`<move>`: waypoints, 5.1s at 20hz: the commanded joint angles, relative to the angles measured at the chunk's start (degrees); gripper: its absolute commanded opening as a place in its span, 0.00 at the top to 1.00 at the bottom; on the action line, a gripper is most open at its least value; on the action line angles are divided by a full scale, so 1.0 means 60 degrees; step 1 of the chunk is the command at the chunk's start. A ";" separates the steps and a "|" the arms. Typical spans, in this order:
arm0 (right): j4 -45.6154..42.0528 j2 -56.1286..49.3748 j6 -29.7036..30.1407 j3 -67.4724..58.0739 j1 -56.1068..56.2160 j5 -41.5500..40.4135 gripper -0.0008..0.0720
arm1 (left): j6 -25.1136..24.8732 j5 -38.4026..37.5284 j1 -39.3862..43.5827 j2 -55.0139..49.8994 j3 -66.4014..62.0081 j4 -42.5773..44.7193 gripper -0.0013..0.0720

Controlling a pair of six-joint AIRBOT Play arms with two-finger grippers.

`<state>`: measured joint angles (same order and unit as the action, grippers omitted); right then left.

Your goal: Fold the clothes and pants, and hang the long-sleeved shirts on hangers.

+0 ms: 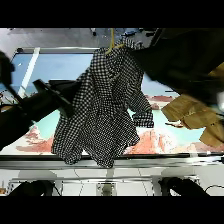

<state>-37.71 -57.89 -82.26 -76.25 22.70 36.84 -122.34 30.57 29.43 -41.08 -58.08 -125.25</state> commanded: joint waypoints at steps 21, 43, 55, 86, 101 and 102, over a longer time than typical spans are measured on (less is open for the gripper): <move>0.1967 -0.2976 0.2087 -0.0554 0.1767 -0.2801 0.93 | -0.0612 -0.0036 -0.0015 0.0055 -0.0004 -0.0204 0.05; -0.2845 0.5501 -0.0117 -0.2619 -0.1592 -0.1224 0.93 | 0.0299 0.0113 -0.2433 0.1898 0.0000 0.1082 0.09; -1.2958 0.5719 -0.7512 -0.2619 -0.1592 0.4452 0.93 | 0.0510 0.0117 -0.2430 0.1898 0.0000 0.1082 0.09; -1.3835 -0.0240 -1.3719 -0.7337 -0.6688 0.4379 0.93 | 0.0510 0.0801 -0.2422 0.1909 0.0000 0.1016 0.14; -0.4900 -0.1610 -0.9493 -0.6965 -1.1661 0.0710 0.93 | 0.0514 0.0798 -0.2422 0.1905 0.0000 0.1013 0.14; -0.4466 -0.1599 -0.9063 -0.6972 -1.1661 0.0262 0.93 | 0.0510 0.0794 -0.2422 0.1905 0.0000 0.1013 0.14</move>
<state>-72.44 -67.09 -143.37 -118.02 -46.57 46.00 -119.26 35.35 14.90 -29.65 -58.11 -119.17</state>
